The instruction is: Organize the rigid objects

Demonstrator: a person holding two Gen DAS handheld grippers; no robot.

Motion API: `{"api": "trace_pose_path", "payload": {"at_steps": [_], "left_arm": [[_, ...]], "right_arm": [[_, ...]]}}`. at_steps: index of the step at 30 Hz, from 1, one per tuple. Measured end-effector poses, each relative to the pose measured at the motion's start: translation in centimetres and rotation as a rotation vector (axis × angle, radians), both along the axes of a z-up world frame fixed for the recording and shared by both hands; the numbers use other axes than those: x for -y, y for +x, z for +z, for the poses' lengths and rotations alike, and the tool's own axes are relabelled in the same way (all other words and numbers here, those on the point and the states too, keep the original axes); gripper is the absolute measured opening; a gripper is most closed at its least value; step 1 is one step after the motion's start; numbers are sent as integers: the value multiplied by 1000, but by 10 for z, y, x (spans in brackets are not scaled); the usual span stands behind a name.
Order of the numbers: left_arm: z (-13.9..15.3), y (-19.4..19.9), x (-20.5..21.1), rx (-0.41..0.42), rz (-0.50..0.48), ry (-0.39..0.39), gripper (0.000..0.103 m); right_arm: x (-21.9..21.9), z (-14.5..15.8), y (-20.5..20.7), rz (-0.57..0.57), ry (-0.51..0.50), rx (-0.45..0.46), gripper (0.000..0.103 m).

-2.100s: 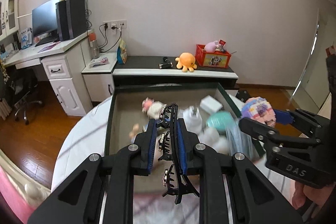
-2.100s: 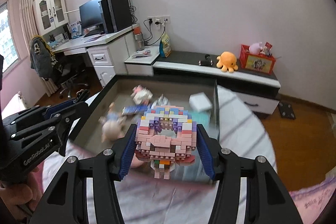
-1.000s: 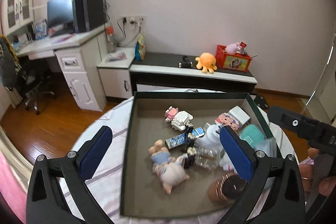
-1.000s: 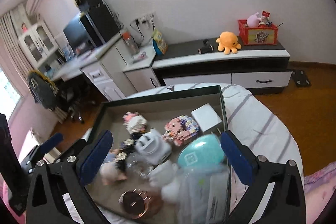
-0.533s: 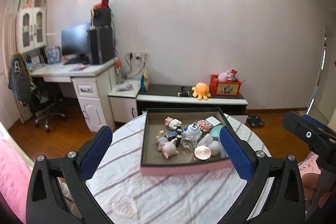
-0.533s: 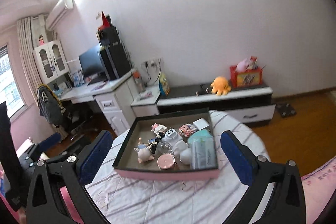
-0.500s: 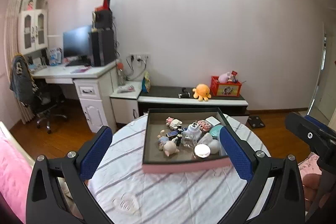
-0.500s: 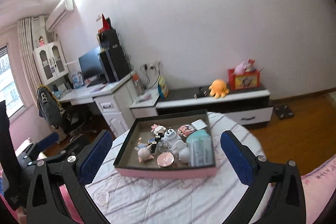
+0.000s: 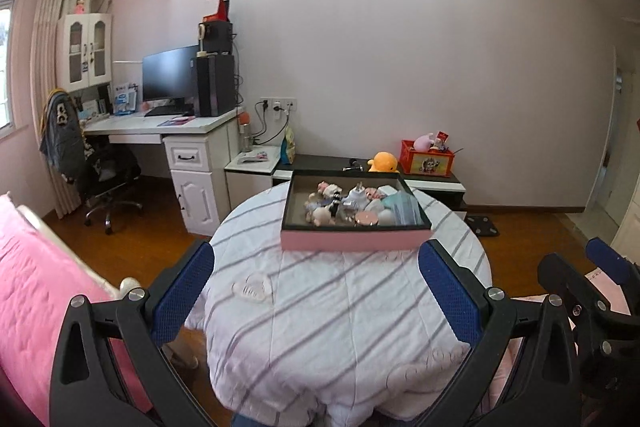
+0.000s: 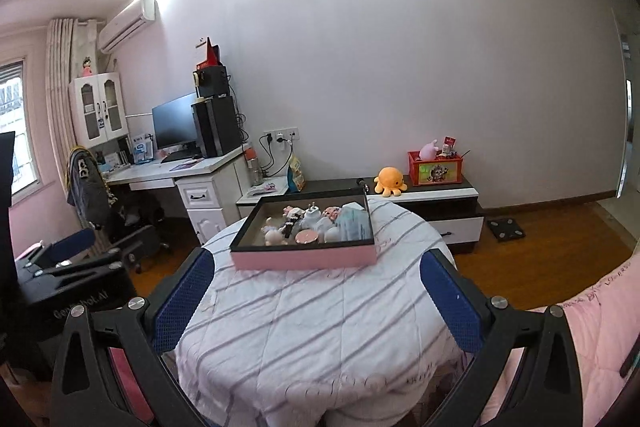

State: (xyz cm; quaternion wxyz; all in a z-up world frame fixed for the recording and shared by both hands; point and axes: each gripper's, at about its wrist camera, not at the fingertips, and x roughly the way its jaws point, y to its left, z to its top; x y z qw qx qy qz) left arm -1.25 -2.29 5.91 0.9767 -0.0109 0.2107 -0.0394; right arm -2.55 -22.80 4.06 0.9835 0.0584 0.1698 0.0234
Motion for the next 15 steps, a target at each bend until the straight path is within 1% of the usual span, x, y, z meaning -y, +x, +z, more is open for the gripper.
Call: {"api": "trace_pose_path", "payload": {"at_steps": [2, 5, 10, 15], "left_arm": [[-3, -11, -3, 2, 8, 1, 103], [-4, -22, -7, 15, 37, 22, 103], [-4, -24, -14, 1, 34, 1, 103], [-6, -26, -11, -1, 33, 9, 103]], "right_arm": [[-7, 1, -9, 2, -21, 15, 103], [-13, 4, -16, 0, -42, 34, 103], [-11, 1, -18, -15, -31, 24, 103], [-12, -3, -21, -21, -35, 12, 103]]}}
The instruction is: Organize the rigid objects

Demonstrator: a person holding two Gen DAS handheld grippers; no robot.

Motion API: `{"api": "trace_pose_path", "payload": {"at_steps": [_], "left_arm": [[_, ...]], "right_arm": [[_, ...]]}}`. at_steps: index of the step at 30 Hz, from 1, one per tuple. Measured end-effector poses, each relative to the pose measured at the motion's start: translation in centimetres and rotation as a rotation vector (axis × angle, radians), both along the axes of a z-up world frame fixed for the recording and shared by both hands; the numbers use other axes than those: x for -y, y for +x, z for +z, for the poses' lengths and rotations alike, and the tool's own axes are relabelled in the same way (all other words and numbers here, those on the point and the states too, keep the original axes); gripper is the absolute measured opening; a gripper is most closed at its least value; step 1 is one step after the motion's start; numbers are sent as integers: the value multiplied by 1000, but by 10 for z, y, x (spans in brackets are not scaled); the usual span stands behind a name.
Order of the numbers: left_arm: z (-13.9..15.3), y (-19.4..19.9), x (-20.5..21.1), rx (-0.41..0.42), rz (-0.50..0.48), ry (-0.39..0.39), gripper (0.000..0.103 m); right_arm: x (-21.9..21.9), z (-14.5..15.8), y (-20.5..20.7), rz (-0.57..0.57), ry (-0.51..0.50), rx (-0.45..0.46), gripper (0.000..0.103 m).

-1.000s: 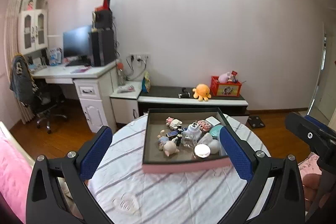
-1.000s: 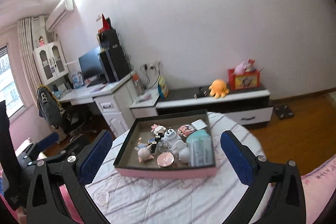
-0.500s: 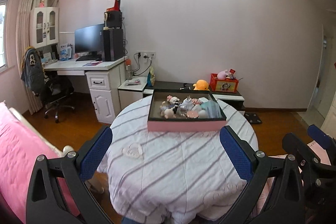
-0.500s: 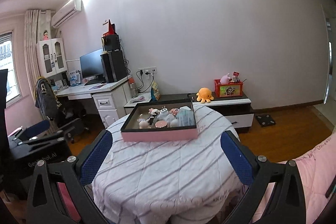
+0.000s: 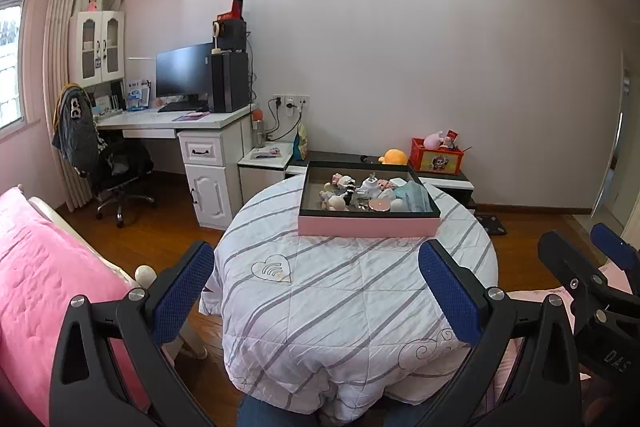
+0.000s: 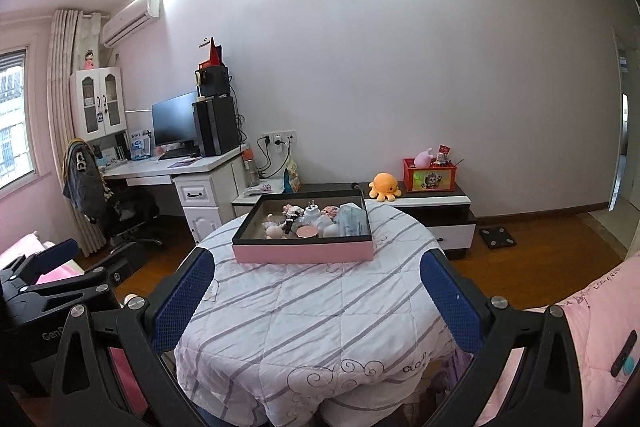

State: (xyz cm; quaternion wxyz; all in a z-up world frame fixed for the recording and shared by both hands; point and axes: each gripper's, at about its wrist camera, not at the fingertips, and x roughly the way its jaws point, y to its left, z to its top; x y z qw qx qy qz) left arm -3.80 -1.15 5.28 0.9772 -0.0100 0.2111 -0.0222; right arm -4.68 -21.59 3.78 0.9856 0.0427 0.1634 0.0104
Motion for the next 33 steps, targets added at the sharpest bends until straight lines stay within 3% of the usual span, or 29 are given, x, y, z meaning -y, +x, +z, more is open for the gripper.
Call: {"api": "trace_pose_path", "payload": {"at_steps": [33], "left_arm": [[10, -3, 3, 28, -14, 14, 103]], "right_arm": [[-1, -5, 2, -11, -3, -19, 103]]}}
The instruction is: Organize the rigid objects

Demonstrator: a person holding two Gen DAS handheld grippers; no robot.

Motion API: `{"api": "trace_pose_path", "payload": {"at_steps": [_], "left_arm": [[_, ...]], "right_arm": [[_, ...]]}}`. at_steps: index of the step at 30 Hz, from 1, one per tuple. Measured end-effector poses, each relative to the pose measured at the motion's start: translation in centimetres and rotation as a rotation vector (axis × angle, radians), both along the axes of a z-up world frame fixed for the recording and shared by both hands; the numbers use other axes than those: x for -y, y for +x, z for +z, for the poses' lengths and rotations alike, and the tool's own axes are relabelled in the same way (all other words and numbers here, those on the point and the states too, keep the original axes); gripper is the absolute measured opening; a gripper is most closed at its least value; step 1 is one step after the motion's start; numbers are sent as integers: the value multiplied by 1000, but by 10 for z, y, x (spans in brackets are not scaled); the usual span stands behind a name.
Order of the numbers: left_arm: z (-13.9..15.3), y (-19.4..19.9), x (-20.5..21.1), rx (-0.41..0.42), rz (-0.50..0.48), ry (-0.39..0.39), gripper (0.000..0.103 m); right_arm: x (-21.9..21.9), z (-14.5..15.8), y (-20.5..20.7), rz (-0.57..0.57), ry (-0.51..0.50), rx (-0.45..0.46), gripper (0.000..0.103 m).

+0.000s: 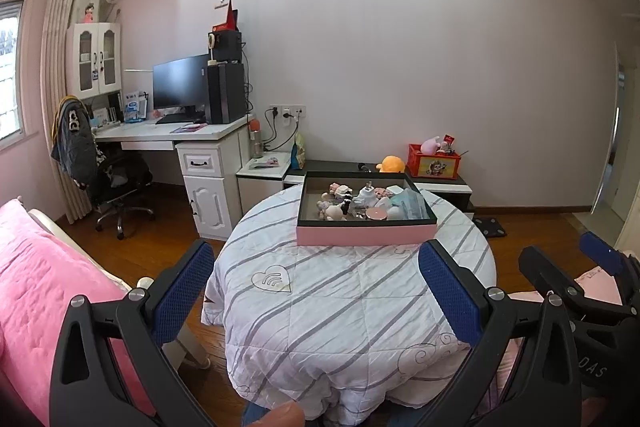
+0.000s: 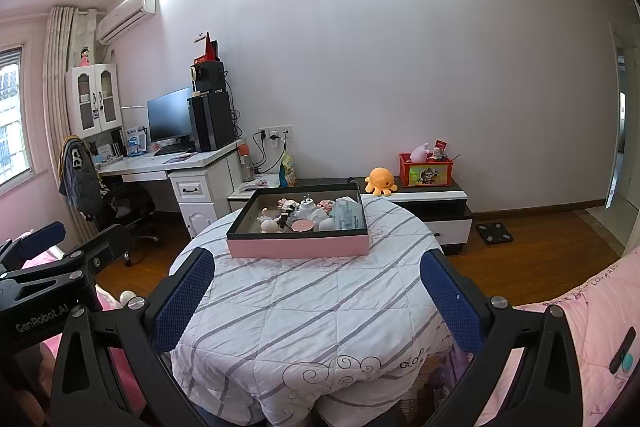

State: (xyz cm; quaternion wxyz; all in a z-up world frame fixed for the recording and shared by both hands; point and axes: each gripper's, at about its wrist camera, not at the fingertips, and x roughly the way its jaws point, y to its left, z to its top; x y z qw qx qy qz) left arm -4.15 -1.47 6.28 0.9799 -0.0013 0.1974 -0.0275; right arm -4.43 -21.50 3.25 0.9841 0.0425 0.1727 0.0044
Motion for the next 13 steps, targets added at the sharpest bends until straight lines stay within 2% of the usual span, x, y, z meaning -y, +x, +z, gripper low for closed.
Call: {"api": "trace_pose_path", "payload": {"at_steps": [5, 13], "left_arm": [[-2, 3, -6, -19, -29, -47, 103], [-3, 3, -5, -4, -30, -50, 103]], "right_arm": [[0, -2, 1, 1, 0, -8, 103], [-2, -2, 1, -2, 0, -8, 103]]}}
